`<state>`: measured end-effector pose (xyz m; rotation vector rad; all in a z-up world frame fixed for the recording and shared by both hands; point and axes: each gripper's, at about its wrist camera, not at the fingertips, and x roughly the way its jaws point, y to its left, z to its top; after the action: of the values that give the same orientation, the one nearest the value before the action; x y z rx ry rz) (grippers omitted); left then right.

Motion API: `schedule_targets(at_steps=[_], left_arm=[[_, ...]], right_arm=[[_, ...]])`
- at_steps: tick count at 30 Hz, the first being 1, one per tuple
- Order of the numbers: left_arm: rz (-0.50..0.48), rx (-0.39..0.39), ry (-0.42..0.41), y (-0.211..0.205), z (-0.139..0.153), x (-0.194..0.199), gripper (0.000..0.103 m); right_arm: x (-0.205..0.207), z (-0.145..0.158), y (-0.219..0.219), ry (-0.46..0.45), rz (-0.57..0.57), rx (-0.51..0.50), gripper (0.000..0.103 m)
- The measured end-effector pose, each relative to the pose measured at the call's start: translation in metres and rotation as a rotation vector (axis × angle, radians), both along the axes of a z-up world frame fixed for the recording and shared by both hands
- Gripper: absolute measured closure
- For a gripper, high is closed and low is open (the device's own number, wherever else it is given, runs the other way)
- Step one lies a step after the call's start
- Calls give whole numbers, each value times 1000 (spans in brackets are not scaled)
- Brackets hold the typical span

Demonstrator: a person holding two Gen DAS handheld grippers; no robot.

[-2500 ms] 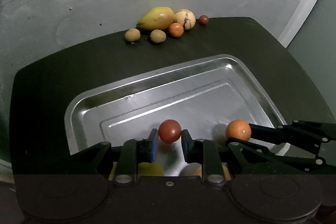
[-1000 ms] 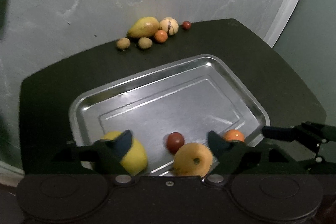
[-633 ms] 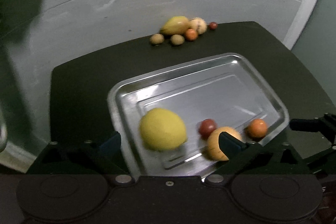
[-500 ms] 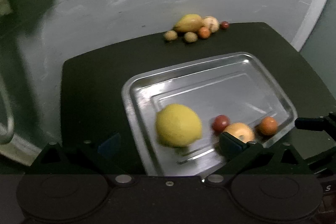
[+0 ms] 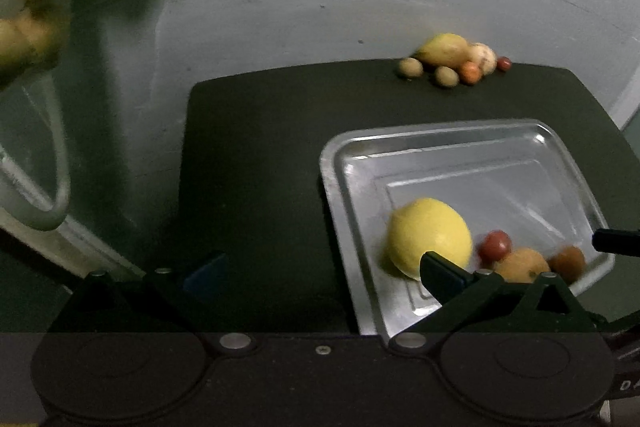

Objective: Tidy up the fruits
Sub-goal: 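Move both tools past the tray toward the row of fruits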

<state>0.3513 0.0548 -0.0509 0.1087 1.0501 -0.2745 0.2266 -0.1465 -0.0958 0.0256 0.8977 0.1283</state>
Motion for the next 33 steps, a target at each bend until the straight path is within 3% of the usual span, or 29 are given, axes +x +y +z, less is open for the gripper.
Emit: schedule_targets(at_steps=[9,21,33], left_arm=[[68,16,-27,-9,1,24,1],[70,22,-52,-51,0,63,1],[58,68,-80,-93,-8,110,1]], right_arm=[[28,2,-10,-15,41,-4,0],[66,-3,-41,-41,42,3,0],[113,-11,-88,-59,-69,31,0]])
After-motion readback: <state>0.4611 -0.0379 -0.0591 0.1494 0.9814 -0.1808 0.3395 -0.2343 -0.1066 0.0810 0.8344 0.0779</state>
